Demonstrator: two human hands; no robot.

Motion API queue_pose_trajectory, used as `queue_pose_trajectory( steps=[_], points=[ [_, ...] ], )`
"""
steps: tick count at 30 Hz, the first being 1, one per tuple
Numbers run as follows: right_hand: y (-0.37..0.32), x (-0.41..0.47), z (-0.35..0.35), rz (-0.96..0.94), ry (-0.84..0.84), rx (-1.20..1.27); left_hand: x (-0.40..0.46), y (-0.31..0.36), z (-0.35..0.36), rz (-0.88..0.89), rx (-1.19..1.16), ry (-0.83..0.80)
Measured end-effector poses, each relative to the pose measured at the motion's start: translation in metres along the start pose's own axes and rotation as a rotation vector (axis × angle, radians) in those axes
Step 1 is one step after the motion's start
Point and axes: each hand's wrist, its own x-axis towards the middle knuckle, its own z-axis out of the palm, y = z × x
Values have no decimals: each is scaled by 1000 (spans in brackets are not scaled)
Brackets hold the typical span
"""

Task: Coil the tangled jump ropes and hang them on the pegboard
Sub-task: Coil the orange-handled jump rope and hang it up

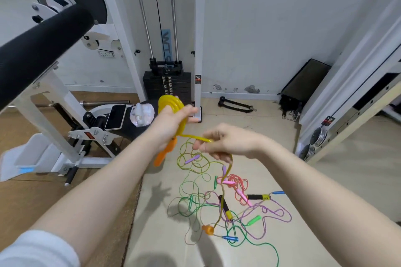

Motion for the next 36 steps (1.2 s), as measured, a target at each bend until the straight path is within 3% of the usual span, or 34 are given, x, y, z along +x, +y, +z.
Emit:
queue_pose_trajectory(
  steps=[2, 4, 7, 11, 15, 19, 21, 23, 25, 29, 32, 36],
  points=[
    [-12, 1, -5, -87, 146, -38, -8, -4, 10, 31, 299, -86],
    [-17, 1, -14, -148, 254, 7, -12, 0, 14, -40, 346, -207],
    [-18, -2, -25, -168, 320, 34, -14, 12, 10, -321, 99, -426],
    [-17, -2, -22, -224, 308, 69, -18, 21, 1, -310, -4, -816],
    [-12, 10, -15, -285, 429, 118, -18, 21, -5, -280, -325, -921],
    [9, 21, -2, -170, 479, 344, -19, 15, -6, -262, -728, -1016],
    [22, 22, 11, -112, 424, 265, -19, 14, -4, -226, -852, -847],
    [28, 21, 25, -55, 284, 55, -19, 15, 0, -142, -749, -457],
    [31, 20, 31, 20, 115, -84, -15, 11, 1, -119, -651, -167],
    [17, 9, 27, 121, -38, -287, -3, 1, -2, -118, -492, 117],
    [-2, -1, 18, 74, 39, -341, 6, -12, -5, -39, -89, 150],
    [-20, -15, -5, -95, 220, -299, -10, -19, 7, 13, 362, -190]
  ],
)
